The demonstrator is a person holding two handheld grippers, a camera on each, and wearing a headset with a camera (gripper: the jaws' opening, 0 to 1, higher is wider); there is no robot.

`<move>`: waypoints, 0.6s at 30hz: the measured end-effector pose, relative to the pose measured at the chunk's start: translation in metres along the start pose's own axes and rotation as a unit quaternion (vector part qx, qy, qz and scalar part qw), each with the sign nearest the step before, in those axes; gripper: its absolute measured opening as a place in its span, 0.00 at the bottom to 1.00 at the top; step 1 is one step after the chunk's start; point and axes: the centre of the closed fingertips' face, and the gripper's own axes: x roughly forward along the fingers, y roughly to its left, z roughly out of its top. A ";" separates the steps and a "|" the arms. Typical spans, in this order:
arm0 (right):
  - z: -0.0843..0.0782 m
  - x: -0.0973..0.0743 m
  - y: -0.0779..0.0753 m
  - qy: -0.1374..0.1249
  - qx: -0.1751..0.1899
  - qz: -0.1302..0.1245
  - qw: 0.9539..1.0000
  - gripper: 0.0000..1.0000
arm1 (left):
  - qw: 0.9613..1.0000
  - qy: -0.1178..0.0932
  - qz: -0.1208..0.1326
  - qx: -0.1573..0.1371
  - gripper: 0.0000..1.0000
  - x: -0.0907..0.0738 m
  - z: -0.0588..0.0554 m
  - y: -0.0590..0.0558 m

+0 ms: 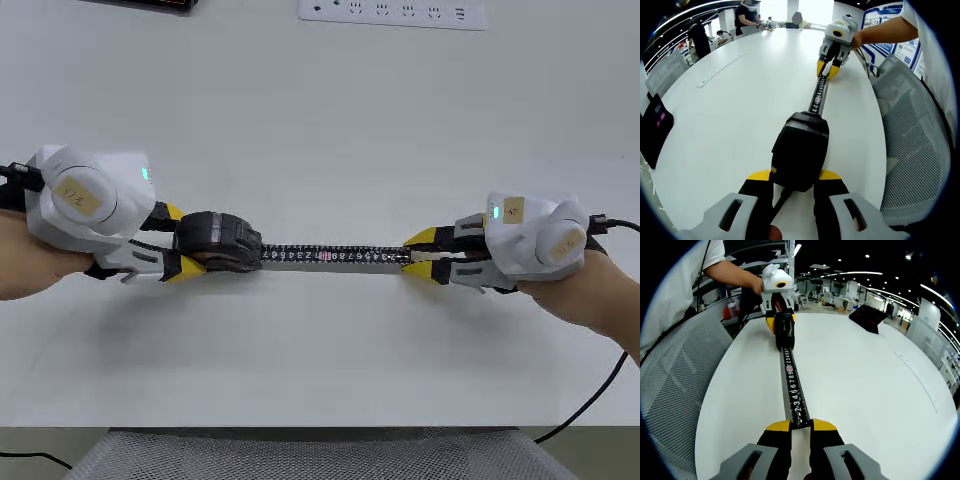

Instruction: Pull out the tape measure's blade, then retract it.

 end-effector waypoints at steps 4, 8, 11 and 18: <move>-0.001 -0.003 0.000 0.002 -0.001 0.000 1.000 0.09 | 1.000 0.001 0.001 0.000 0.26 0.000 0.000 0.000; -0.004 -0.007 -0.001 0.005 0.000 -0.002 1.000 0.09 | 1.000 0.001 0.001 0.000 0.26 0.000 0.000 0.000; -0.006 -0.009 0.000 0.006 0.000 -0.003 1.000 0.09 | 1.000 0.002 0.001 0.000 0.26 0.000 0.000 0.000; -0.012 -0.014 -0.001 0.012 0.002 -0.005 1.000 0.09 | 1.000 0.002 0.001 0.000 0.26 0.000 0.000 0.000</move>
